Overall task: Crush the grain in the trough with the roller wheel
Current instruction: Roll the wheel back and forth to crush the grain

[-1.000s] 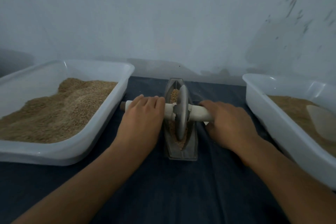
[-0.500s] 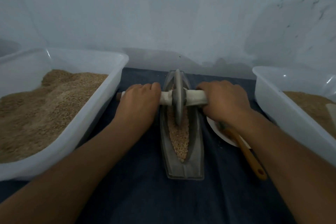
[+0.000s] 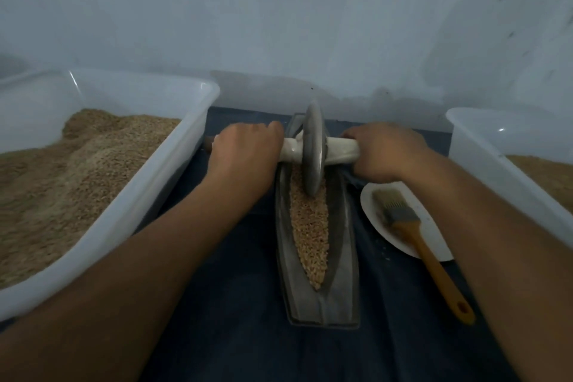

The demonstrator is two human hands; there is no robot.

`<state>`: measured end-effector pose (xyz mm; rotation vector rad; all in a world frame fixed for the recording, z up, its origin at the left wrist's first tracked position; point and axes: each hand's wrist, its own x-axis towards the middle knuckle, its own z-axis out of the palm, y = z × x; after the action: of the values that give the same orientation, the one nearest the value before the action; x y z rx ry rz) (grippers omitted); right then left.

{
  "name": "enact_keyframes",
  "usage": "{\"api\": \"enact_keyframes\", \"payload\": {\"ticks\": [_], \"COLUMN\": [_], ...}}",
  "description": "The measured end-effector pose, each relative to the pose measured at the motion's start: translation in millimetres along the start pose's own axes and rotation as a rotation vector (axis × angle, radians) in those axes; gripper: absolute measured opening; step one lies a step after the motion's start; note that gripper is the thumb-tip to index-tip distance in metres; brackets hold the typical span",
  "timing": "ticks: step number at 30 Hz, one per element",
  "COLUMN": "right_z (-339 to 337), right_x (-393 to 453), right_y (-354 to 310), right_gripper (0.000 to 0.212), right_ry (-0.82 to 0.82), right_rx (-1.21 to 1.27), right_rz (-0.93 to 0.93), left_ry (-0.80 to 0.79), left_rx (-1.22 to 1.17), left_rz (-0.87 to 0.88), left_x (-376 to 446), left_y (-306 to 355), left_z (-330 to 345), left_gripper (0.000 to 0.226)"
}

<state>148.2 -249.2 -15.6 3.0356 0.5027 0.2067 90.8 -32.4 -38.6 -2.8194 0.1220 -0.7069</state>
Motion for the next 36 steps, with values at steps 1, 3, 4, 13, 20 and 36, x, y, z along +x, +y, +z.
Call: {"api": "enact_keyframes", "payload": {"ticks": [1, 3, 4, 13, 20, 36], "right_z": [1.1, 4.3, 6.2, 0.7, -6.8, 6.8], "right_x": [-7.1, -24.2, -33.2, -99.3, -127.7, -33.2], "right_y": [-0.3, -1.5, -2.4, -22.6, -31.5, -9.6], "right_gripper": [0.039, 0.039, 0.038, 0.041, 0.037, 0.031], "right_ry": [0.002, 0.033, 0.063, 0.277, 0.348, 0.092], "right_rx": [0.025, 0.068, 0.078, 0.036, -0.016, 0.040], "right_rz": [0.009, 0.024, 0.021, -0.048, -0.051, 0.065], "left_ry": [0.020, 0.059, 0.073, 0.093, 0.080, 0.080], "left_rx": [0.008, 0.006, -0.010, -0.095, -0.166, -0.125], "left_rz": [0.020, 0.054, 0.065, 0.062, 0.074, 0.030], "left_x": [-3.3, -11.5, -16.4, -81.3, -100.3, -20.8], "left_y": [1.3, 3.3, 3.8, 5.3, 2.8, 3.4], "left_z": [-1.3, -4.4, -6.3, -32.2, -43.3, -1.1], "left_gripper": [0.025, 0.022, 0.022, 0.035, 0.048, 0.026]}}
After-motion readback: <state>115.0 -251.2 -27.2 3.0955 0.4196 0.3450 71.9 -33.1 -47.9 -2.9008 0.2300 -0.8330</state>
